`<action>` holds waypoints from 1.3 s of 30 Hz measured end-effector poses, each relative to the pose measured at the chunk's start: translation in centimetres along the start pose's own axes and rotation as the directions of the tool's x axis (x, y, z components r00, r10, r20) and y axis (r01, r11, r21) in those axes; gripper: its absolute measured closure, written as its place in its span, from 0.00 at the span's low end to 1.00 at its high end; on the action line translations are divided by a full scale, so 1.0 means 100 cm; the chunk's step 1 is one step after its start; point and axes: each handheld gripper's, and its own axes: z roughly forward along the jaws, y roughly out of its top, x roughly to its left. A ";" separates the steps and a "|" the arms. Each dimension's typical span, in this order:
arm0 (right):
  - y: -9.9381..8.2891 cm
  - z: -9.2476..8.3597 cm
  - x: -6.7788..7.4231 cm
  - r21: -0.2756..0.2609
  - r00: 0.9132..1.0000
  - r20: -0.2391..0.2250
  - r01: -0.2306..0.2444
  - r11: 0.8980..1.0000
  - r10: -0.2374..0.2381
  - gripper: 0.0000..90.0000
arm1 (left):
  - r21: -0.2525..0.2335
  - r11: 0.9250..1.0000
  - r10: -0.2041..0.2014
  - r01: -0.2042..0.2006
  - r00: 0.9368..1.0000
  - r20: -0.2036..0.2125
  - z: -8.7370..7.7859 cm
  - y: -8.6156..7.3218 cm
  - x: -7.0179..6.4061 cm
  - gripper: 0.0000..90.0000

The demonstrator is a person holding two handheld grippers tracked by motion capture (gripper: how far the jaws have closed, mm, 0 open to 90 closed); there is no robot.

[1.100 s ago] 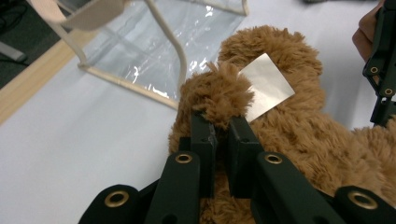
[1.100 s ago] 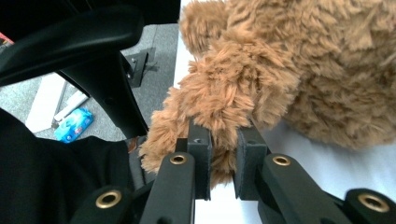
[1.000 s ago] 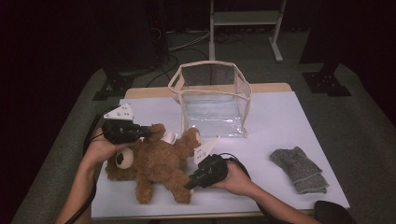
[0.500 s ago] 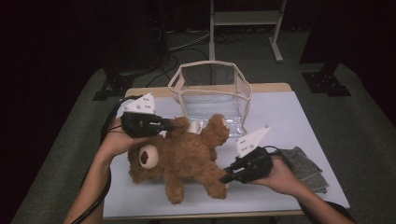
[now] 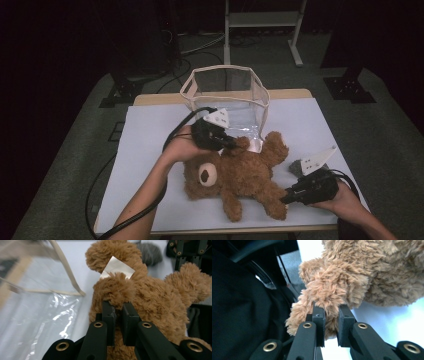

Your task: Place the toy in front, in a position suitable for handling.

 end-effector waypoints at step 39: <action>0.034 0.037 -0.035 -0.039 0.953 0.274 0.148 0.988 -0.132 0.35 | -0.071 0.997 -0.029 0.020 0.991 -0.132 -0.004 -0.103 -0.027 0.18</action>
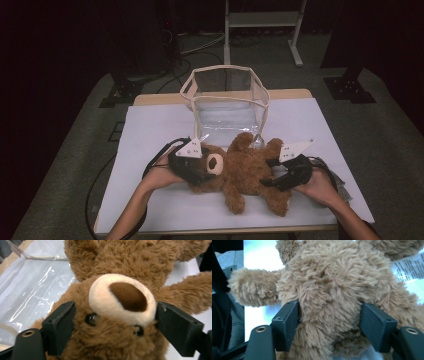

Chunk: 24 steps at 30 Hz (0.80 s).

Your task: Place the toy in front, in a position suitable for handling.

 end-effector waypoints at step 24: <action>0.014 -0.014 0.000 -0.037 0.996 -0.072 -0.061 0.997 0.058 0.82 | -0.035 0.998 -0.060 0.061 0.998 0.021 -0.020 0.013 -0.010 0.47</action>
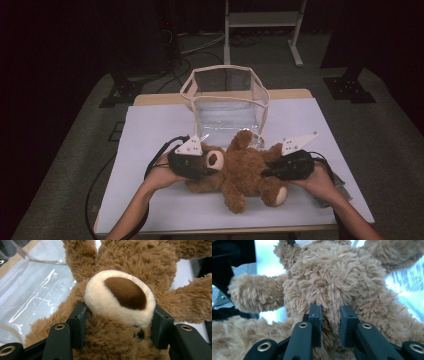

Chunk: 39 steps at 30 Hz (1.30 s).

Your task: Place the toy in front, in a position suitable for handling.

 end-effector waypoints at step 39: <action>-0.116 -0.067 -0.056 0.089 0.926 0.322 -0.235 0.968 0.196 0.51 | 0.083 0.997 0.012 -0.009 0.999 -0.031 0.006 -0.015 -0.021 0.41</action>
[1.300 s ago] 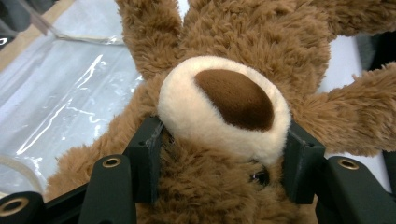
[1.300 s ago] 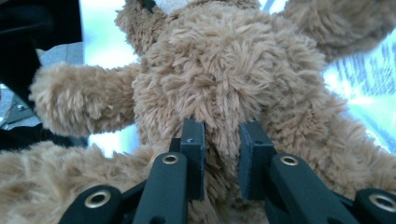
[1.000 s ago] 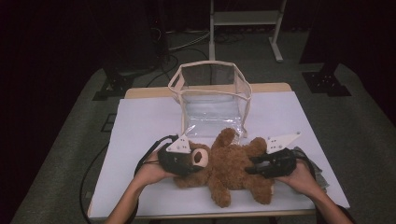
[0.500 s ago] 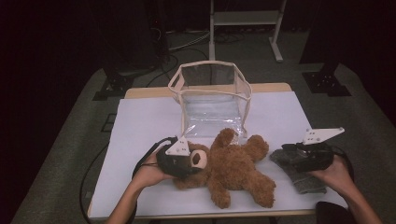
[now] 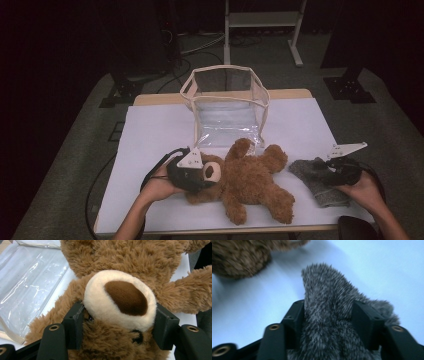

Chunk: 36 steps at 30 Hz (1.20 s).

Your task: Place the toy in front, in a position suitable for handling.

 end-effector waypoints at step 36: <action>0.036 -0.048 0.023 -0.129 0.995 -0.093 0.036 0.991 -0.048 0.89 | 0.016 0.999 -0.037 0.037 0.999 0.005 0.005 0.000 0.006 0.40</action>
